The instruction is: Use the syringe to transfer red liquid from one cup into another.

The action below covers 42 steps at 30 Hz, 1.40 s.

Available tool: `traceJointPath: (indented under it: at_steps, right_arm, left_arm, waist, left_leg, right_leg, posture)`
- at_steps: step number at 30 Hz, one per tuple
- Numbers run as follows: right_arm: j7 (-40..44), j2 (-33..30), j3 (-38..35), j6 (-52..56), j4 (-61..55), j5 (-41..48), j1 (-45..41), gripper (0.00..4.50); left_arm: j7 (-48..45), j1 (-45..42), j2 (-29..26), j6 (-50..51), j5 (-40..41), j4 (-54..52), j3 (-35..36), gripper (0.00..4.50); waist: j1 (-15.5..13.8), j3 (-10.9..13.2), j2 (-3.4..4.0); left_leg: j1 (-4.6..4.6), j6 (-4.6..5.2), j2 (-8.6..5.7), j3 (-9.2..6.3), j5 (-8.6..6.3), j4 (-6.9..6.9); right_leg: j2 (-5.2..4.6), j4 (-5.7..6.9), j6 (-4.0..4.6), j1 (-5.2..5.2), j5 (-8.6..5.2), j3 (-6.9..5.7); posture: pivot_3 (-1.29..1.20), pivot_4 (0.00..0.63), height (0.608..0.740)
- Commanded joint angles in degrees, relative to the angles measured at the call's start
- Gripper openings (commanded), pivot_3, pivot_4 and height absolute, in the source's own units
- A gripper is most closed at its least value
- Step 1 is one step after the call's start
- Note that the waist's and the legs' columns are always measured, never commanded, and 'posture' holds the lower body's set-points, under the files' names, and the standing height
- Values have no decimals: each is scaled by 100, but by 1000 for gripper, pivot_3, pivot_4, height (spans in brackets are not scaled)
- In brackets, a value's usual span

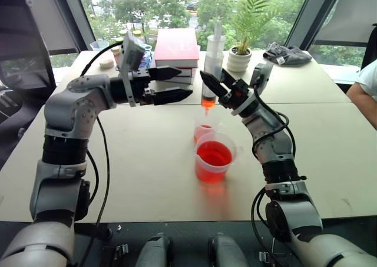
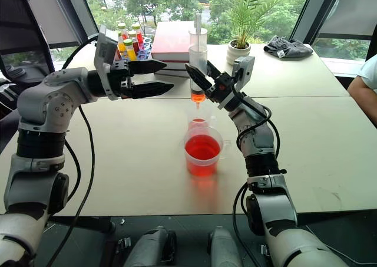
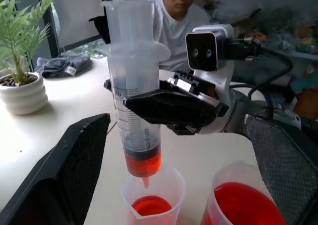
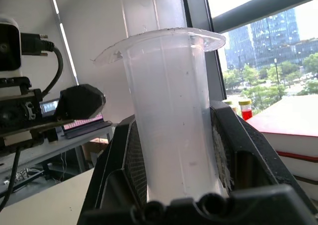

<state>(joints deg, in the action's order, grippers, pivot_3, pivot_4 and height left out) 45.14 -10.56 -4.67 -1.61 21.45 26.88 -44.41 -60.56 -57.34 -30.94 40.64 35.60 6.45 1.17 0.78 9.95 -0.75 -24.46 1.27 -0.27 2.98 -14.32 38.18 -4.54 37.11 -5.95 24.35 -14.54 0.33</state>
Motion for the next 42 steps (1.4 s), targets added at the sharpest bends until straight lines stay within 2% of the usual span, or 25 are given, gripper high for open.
traceJointPath:
  at_steps: [1,9,16,20,24,26,34,42]
  right_arm:
    - [85,41,-10,-228,-68,-88,9,1419]
    - [170,43,14,-191,-221,-197,193,1419]
    - [178,21,10,-170,-260,-247,201,1419]
    - [185,17,6,-161,-270,-281,206,1419]
    - [211,19,4,-141,-287,-297,220,1419]
    - [225,19,4,-134,-294,-310,226,1419]
    - [277,-105,1,-34,-535,-291,213,1419]
    - [120,-323,-128,761,-1424,47,202,1419]
  left_arm:
    - [21,-481,192,-279,-62,230,65,4479]
    - [-62,-1101,852,-885,-371,1131,-63,4479]
    - [-263,-1279,1204,-1018,-503,1576,-166,4479]
    - [-341,-1305,1343,-1001,-500,1691,-154,3238]
    - [-308,-1362,1422,-1103,-557,1847,-98,1082]
    - [-316,-1380,1443,-1126,-588,1885,-76,156]
    - [-342,-1288,1447,-1232,-818,1943,-142,69]
    - [-331,-1009,1462,-1287,-981,1945,-240,69]
  waist:
    - [2,0,0]
    - [17,0,0]
    - [17,0,0]
    - [19,0,0]
    - [18,0,0]
    - [18,0,0]
    - [8,0,0]
    - [7,0,0]
  left_leg:
    - [0,0,0,1,0,0]
    - [2,-2,0,1,1,0]
    - [1,-1,0,1,1,0]
    - [1,-1,0,1,1,-1]
    - [1,-1,0,1,1,0]
    - [1,-1,0,1,1,0]
    - [0,-1,0,0,1,-1]
    - [1,-1,1,0,1,-1]
  right_leg:
    - [0,0,0,0,0,0]
    - [2,2,0,0,0,0]
    - [3,2,0,0,0,0]
    - [3,2,0,0,0,0]
    - [3,2,0,0,0,0]
    - [3,2,0,0,0,0]
    - [2,1,0,0,0,0]
    - [2,1,0,0,0,0]
  posture:
    - [0,150,740]
    - [0,150,740]
    - [0,150,740]
    - [0,150,740]
    - [0,150,740]
    - [0,150,740]
    - [0,150,740]
    - [0,150,740]
